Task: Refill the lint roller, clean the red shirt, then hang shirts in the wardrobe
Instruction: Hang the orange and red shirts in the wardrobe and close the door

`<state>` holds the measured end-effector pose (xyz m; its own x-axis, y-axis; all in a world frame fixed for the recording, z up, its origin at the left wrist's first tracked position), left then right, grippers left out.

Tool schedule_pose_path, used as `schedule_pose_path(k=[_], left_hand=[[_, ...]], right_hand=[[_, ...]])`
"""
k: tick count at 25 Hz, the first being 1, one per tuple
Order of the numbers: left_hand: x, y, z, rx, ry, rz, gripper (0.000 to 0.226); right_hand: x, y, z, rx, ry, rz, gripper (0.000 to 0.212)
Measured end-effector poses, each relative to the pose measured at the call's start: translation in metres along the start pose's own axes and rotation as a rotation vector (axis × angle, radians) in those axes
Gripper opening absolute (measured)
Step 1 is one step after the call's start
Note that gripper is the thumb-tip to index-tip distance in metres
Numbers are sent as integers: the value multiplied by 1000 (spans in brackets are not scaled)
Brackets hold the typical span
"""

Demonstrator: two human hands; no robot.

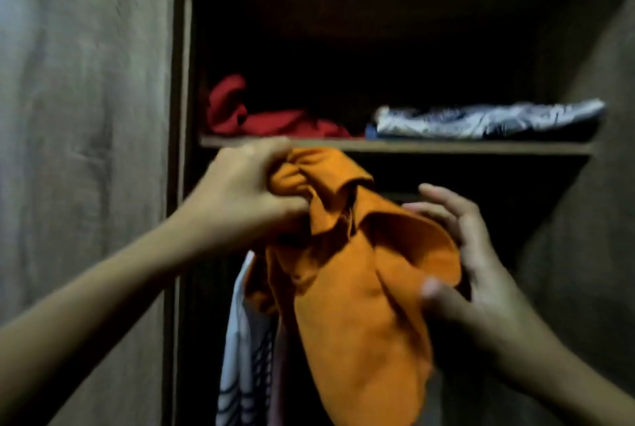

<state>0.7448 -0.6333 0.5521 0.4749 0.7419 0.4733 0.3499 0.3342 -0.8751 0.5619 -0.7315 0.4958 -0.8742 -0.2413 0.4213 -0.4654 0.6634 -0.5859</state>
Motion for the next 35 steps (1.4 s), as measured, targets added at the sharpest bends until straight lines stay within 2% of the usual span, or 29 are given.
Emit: schedule_pose_path(k=[3, 5, 6, 9, 12, 13, 15, 17, 18, 21, 24, 26, 27, 29, 30, 31, 32, 33, 35], left_hand=[[-71, 71, -3, 269, 197, -167, 35], [-113, 118, -3, 429, 340, -238, 40], [-130, 139, 0, 507, 450, -262, 43], [-165, 183, 23, 678, 861, -394, 41], [-175, 200, 35, 767, 1047, -403, 11], [-175, 204, 32, 778, 1017, -363, 10], [-169, 207, 13, 639, 692, -319, 12], [-157, 204, -1, 492, 323, -365, 27], [-149, 199, -3, 444, 246, -360, 28], [-127, 191, -2, 379, 248, -327, 19], [-120, 192, -1, 394, 261, -318, 20], [-117, 187, 0, 469, 412, -215, 9], [-117, 184, 3, 568, 571, -151, 9], [-116, 179, 15, 763, 985, -109, 14], [-113, 178, 21, 776, 1140, -152, 27], [-110, 178, 25, 719, 1184, -230, 43], [-109, 178, 28, 595, 1097, -329, 53], [-108, 176, 33, 402, 878, -415, 54], [-110, 173, 36, -18, 351, -405, 40]], right_hand=[[-15, 77, 35, -185, 81, -41, 67], [-9, 129, 57, -329, 228, -93, 48], [-15, 122, 74, -372, 264, -108, 38], [-12, 134, 106, -533, 345, -109, 47], [-5, 140, 114, -583, 324, -21, 36], [0, 137, 112, -606, 320, 46, 32], [14, 131, 116, -636, 368, 143, 27], [23, 133, 120, -677, 430, 163, 24], [26, 135, 124, -696, 446, 171, 24], [29, 140, 129, -734, 412, 189, 24], [28, 139, 125, -747, 400, 159, 23], [25, 139, 120, -734, 439, 123, 22], [24, 138, 117, -722, 448, 115, 22], [25, 137, 112, -712, 447, 118, 23], [27, 136, 110, -711, 445, 121, 24], [28, 136, 108, -710, 440, 121, 25], [30, 135, 107, -713, 432, 120, 25], [31, 135, 107, -716, 427, 122, 25], [33, 136, 106, -725, 425, 131, 25]])
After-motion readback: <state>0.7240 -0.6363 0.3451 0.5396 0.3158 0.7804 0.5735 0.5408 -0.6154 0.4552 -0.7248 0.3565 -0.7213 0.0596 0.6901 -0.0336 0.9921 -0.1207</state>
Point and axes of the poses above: each hand's wrist, its own y-axis away from the middle knuckle, its own x-axis out of the back of the hand, z = x × y, the point moved 2 cm from there along -y, towards the middle knuckle, and after that the axes turned 13 degrees about -x, right-handed, at the moved point
